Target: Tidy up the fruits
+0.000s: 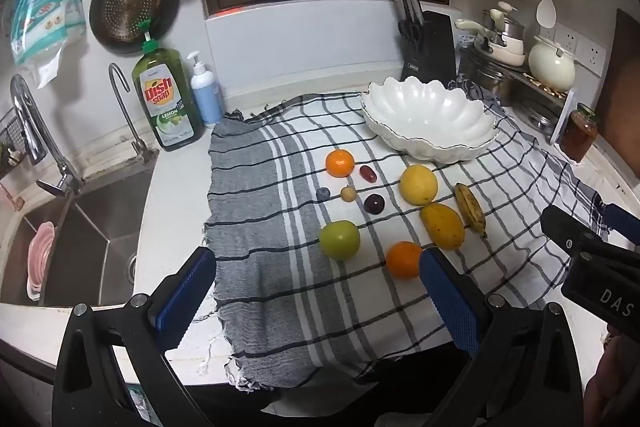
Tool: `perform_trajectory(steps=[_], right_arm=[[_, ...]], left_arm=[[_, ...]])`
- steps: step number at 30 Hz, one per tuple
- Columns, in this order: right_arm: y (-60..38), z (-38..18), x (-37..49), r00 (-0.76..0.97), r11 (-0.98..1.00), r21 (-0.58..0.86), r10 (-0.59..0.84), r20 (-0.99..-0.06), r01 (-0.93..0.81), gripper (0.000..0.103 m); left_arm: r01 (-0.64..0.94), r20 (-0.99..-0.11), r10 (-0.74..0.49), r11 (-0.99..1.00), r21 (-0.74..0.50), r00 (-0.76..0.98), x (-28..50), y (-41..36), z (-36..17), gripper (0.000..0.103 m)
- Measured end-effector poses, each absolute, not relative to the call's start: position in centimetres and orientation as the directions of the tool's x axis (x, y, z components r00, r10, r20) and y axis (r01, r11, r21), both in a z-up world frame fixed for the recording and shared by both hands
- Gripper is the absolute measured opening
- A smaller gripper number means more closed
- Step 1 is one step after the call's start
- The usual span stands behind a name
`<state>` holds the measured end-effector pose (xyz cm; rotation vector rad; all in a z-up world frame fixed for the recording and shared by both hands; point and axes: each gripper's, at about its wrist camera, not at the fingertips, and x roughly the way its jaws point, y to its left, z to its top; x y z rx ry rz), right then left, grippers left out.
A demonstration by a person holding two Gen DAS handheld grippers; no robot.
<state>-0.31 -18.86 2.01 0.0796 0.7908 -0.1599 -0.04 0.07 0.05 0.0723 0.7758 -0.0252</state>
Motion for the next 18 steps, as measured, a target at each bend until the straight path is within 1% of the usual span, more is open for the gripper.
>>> perform_trajectory(steps=[14, 18], right_arm=[[-19.03, 2.08, -0.43, 0.696, 0.985, 0.002, -0.121, -0.708, 0.173, 0.103], [-19.04, 2.12, -0.5, 0.697, 0.985, 0.001, -0.123, -0.706, 0.174, 0.103]], left_arm=[[0.053, -0.696, 0.002, 0.997, 0.058, 0.718, 0.48, -0.6, 0.02, 0.103], [0.059, -0.684, -0.002, 0.996, 0.06, 0.73, -0.2, -0.09, 0.77, 0.103]])
